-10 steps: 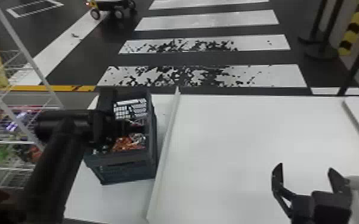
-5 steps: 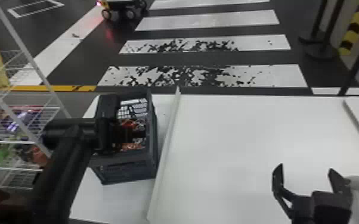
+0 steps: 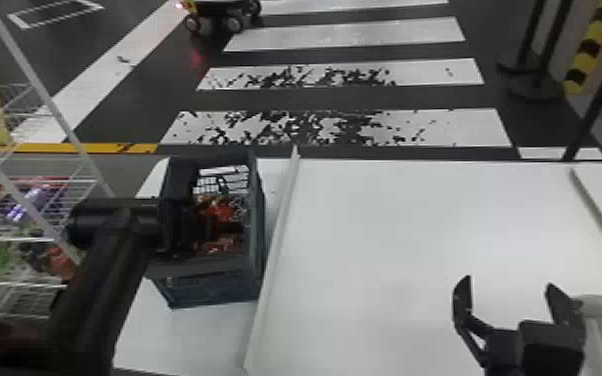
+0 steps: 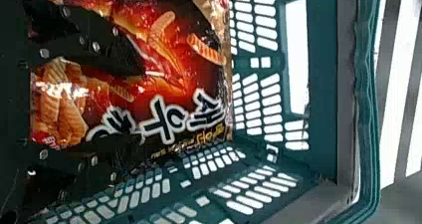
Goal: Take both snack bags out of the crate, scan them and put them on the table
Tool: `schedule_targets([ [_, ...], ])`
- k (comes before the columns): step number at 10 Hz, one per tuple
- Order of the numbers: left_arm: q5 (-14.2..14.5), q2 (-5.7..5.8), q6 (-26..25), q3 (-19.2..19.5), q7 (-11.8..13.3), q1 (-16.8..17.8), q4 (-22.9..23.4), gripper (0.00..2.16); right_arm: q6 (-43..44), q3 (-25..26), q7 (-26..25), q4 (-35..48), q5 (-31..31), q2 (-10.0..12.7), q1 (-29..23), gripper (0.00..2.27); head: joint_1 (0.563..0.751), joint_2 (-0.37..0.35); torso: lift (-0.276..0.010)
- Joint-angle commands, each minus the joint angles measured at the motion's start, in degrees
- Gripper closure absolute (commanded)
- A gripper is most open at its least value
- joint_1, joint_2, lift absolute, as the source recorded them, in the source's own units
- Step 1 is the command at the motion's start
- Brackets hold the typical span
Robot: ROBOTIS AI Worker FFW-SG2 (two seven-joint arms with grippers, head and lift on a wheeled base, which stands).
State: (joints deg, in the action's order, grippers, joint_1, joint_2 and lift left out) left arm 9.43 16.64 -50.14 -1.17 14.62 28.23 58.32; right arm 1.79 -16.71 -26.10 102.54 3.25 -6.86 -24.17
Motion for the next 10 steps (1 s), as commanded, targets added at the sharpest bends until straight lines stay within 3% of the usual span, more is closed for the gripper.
schedule_targets([
  [1,-1.78,0.06,-0.8,0.12,1.47,0.25,-0.04,2.14,0.0,0.01,0.0,-0.06,0.0,0.0,0.0,0.05,0.695,0.179,-0.094],
  [2,-3.54,-0.03,-1.15,0.12,2.35,0.34,-0.22,2.14,0.0,-0.07,0.0,-0.06,-0.09,0.0,-0.09,0.05,0.695,0.18,-0.094],
  [6,-4.33,-0.03,-0.1,0.91,1.2,-1.51,1.98,2.14,-0.17,-0.07,0.0,-0.06,0.0,0.09,-0.18,0.05,0.695,0.192,-0.094],
  [10,-2.93,-0.12,-1.68,3.81,0.33,-4.49,12.17,2.14,-0.7,0.01,0.0,-0.06,0.44,0.35,-0.35,0.05,0.695,0.2,-0.094],
])
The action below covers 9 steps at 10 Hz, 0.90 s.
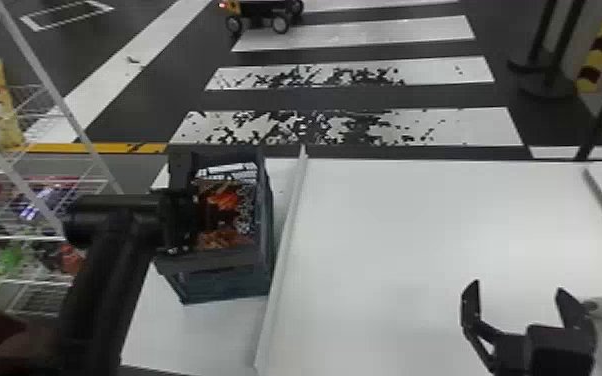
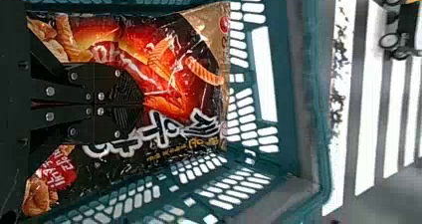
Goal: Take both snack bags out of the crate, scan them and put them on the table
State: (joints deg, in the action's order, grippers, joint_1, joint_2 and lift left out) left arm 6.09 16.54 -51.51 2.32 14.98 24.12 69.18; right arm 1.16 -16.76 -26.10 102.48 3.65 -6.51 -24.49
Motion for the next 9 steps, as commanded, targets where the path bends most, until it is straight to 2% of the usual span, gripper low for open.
schedule_targets([
  [1,0.68,0.07,-1.36,0.58,-0.04,-1.0,3.24,2.14,-0.07,0.06,0.0,0.0,0.13,0.09,-0.04,0.05,0.695,0.197,-0.094],
  [3,2.17,0.07,-2.77,1.9,-0.04,-2.14,6.49,2.14,-0.42,0.06,0.0,0.0,0.3,0.27,-0.04,0.05,0.695,0.194,-0.094],
  [5,2.43,0.07,-5.23,1.99,0.14,-2.32,9.13,2.14,-0.6,0.15,0.0,0.0,0.3,0.27,-0.04,0.05,0.695,0.192,-0.094],
  [9,3.49,0.42,-13.67,3.3,0.49,-3.46,16.08,2.14,-0.77,0.15,0.0,-0.09,0.3,0.44,-0.04,0.05,0.695,0.183,-0.094],
])
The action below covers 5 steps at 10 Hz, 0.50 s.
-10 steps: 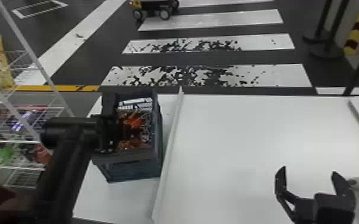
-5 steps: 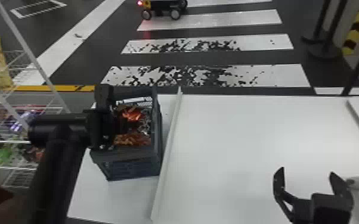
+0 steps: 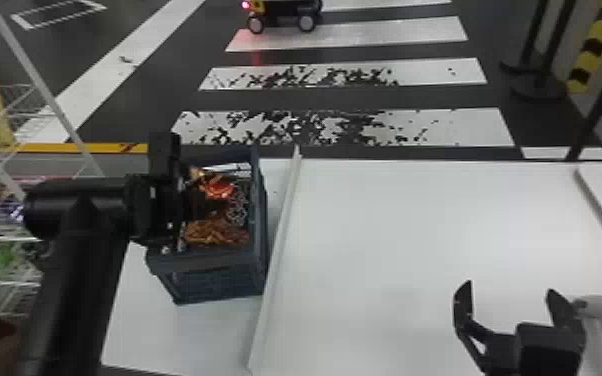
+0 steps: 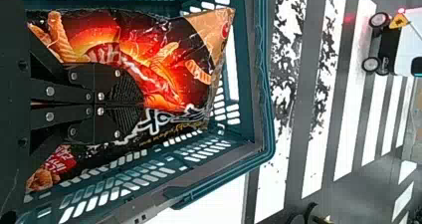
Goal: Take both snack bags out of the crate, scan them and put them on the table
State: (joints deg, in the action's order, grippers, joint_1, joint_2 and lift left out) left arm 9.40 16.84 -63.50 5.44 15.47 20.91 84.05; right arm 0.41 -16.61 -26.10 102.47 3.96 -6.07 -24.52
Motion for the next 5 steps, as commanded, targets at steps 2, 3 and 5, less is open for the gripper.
schedule_targets([
  [2,0.36,0.48,-4.32,0.8,-0.09,-1.22,4.63,2.14,-0.02,0.0,0.0,-0.17,-0.09,0.09,0.09,0.05,0.695,0.185,-0.094],
  [3,0.45,0.48,-4.84,0.89,-0.09,-1.49,5.78,2.14,-0.02,0.0,0.0,-0.17,-0.26,0.09,0.09,0.05,0.695,0.185,-0.094],
  [5,0.36,0.56,-5.72,1.15,-0.09,-1.84,7.45,2.14,-0.2,0.0,0.0,-0.17,-0.35,0.01,0.18,0.05,0.695,0.188,-0.094],
])
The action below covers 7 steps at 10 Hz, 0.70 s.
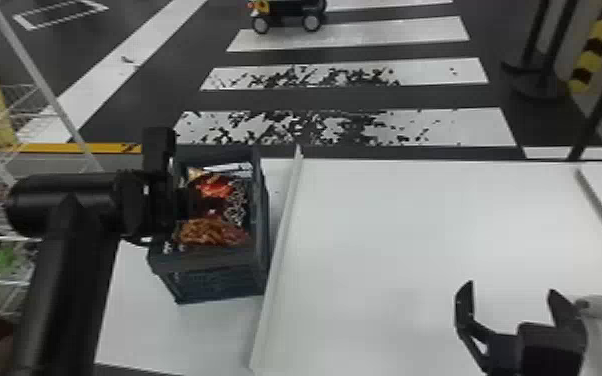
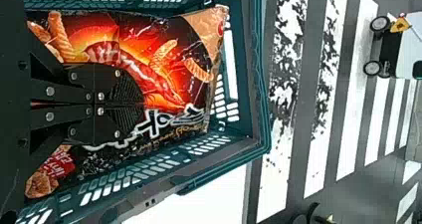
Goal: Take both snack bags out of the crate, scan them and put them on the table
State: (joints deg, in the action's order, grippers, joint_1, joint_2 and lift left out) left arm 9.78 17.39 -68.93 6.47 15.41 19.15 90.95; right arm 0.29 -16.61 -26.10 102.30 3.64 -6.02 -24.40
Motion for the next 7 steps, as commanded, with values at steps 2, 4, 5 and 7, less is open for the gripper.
schedule_targets([
  [2,-0.03,0.1,-2.39,0.56,0.14,0.1,3.0,2.14,-0.43,0.0,0.0,0.0,-0.13,-0.05,0.06,0.05,0.695,0.187,-0.094],
  [4,0.33,0.71,-4.33,1.17,0.14,0.18,5.29,2.14,-0.95,0.0,0.0,0.0,-0.3,0.04,0.32,0.05,0.695,0.188,-0.094],
  [5,0.5,1.06,-5.38,1.35,0.23,0.18,6.08,2.14,-1.13,0.0,0.0,0.0,-0.3,0.04,0.32,0.05,0.695,0.19,-0.094],
  [7,1.47,1.59,-5.73,1.88,0.23,0.18,6.96,2.14,-2.01,0.0,0.0,0.0,-0.39,0.04,0.58,0.05,0.695,0.195,-0.094],
])
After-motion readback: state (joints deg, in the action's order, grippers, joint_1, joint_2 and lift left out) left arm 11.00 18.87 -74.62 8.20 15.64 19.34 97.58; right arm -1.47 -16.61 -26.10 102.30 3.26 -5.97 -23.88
